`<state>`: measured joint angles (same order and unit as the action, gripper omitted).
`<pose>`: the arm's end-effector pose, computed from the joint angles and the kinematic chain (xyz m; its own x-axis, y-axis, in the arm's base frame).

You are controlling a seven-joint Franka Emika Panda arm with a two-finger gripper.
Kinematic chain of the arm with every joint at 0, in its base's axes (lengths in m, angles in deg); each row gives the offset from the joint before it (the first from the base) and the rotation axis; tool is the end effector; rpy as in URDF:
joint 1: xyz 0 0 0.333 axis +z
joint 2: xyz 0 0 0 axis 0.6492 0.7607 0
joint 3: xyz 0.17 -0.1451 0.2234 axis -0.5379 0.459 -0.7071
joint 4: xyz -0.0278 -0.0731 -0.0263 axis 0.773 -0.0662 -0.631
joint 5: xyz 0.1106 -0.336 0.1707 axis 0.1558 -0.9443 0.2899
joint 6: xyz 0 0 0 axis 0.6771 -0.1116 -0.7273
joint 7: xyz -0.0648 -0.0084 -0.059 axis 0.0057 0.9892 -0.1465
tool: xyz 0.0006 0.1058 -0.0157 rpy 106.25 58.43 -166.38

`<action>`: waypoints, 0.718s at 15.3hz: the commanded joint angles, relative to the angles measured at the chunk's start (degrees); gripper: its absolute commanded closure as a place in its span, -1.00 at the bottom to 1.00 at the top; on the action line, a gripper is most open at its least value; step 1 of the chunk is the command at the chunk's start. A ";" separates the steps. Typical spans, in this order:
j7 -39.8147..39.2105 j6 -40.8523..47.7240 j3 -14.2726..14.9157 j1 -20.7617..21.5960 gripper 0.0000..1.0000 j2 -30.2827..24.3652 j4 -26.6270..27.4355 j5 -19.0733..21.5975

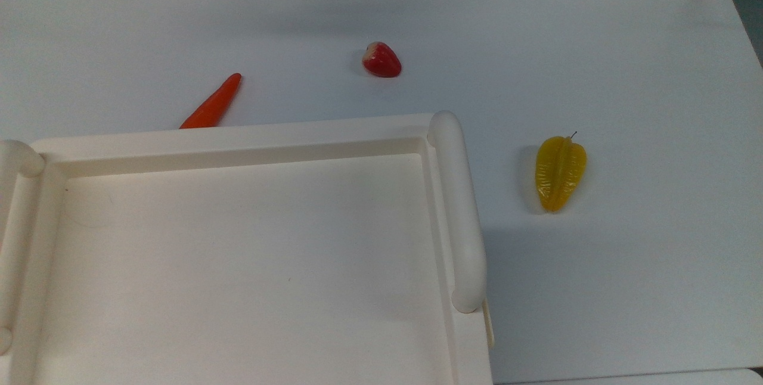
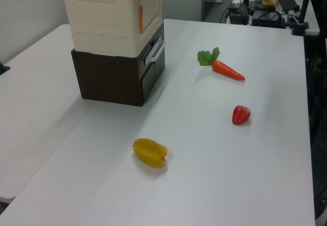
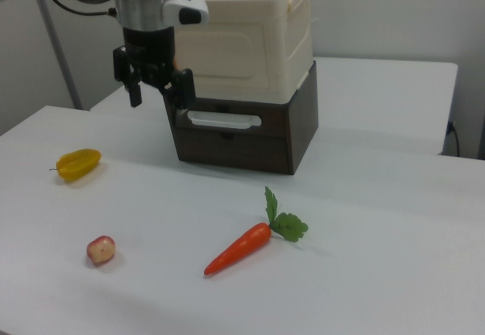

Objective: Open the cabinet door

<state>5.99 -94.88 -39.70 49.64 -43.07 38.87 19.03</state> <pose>0.5396 -0.1102 0.6575 0.9992 -0.0388 -0.0029 -0.0387 -0.9834 -0.1771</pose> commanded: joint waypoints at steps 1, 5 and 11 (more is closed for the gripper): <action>0.95 -6.19 -0.18 0.60 -1.00 0.44 0.87 1.93; 2.45 -14.70 -0.44 2.87 -1.00 1.06 0.60 2.28; 2.54 -28.33 -0.44 9.99 -1.00 5.80 0.78 2.29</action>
<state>7.63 -117.06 -40.66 56.21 -39.46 39.10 20.75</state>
